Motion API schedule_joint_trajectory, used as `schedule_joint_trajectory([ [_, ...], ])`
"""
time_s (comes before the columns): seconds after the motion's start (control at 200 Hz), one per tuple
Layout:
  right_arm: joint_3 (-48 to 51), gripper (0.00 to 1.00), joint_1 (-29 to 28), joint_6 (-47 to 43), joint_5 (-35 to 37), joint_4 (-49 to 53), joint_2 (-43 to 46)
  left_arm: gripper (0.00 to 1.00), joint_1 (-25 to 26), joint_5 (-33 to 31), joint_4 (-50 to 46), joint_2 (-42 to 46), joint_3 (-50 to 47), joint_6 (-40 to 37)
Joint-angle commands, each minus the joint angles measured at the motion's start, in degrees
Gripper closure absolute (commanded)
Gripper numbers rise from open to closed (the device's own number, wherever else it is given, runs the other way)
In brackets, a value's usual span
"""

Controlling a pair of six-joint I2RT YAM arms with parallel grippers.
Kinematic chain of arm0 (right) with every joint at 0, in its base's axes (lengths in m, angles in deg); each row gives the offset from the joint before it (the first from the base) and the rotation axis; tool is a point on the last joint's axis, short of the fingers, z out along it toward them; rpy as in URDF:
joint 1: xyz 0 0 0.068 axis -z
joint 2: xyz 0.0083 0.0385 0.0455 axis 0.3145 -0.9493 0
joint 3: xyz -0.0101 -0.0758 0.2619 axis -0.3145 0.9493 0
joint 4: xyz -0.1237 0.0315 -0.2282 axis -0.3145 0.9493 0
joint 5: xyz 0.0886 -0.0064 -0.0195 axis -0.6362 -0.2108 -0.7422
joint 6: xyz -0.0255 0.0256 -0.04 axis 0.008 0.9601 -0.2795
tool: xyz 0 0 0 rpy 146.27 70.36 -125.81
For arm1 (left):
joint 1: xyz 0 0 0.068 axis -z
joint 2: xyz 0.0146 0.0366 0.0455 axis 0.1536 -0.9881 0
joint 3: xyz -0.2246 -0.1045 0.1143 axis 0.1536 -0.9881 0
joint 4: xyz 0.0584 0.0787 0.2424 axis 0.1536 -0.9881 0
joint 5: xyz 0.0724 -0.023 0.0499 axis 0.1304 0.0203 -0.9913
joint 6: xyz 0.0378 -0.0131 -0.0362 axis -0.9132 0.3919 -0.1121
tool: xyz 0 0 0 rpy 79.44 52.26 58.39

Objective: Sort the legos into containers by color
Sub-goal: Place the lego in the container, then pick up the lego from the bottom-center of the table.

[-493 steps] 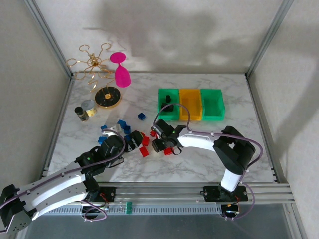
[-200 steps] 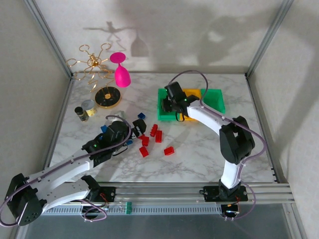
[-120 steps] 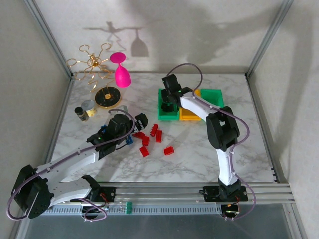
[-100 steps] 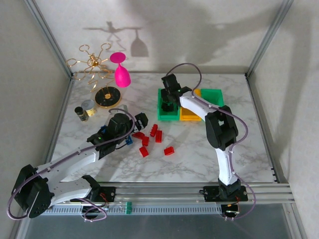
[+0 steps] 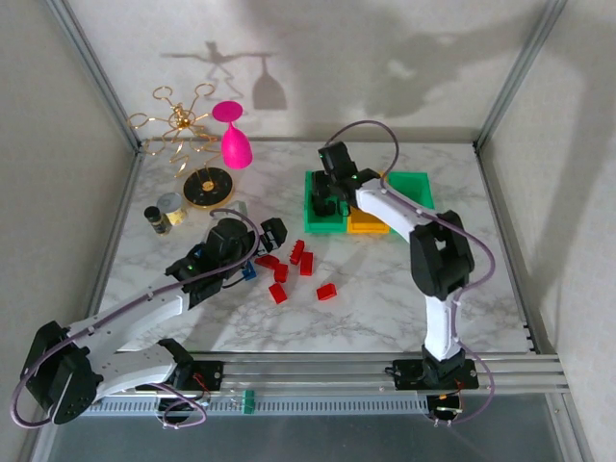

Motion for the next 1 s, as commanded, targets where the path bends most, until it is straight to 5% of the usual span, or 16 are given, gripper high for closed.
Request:
schedule_joint_trajectory([
  [0.0,4.6,0.42,0.0,1.8,-2.7,-1.1,6.7,0.0,0.2,0.9,0.0,2.6,-0.5,1.0],
  [0.476,28.0,0.32,-2.0,9.5,-8.5,0.8,26.9,0.0,8.0,-1.6,-2.3,8.0,-4.9,5.1],
  [0.996,47.0,0.25,-13.0,21.4,-7.4,-3.0,36.6,0.0,15.1,-7.4,-2.7,12.4,-10.5,12.0],
])
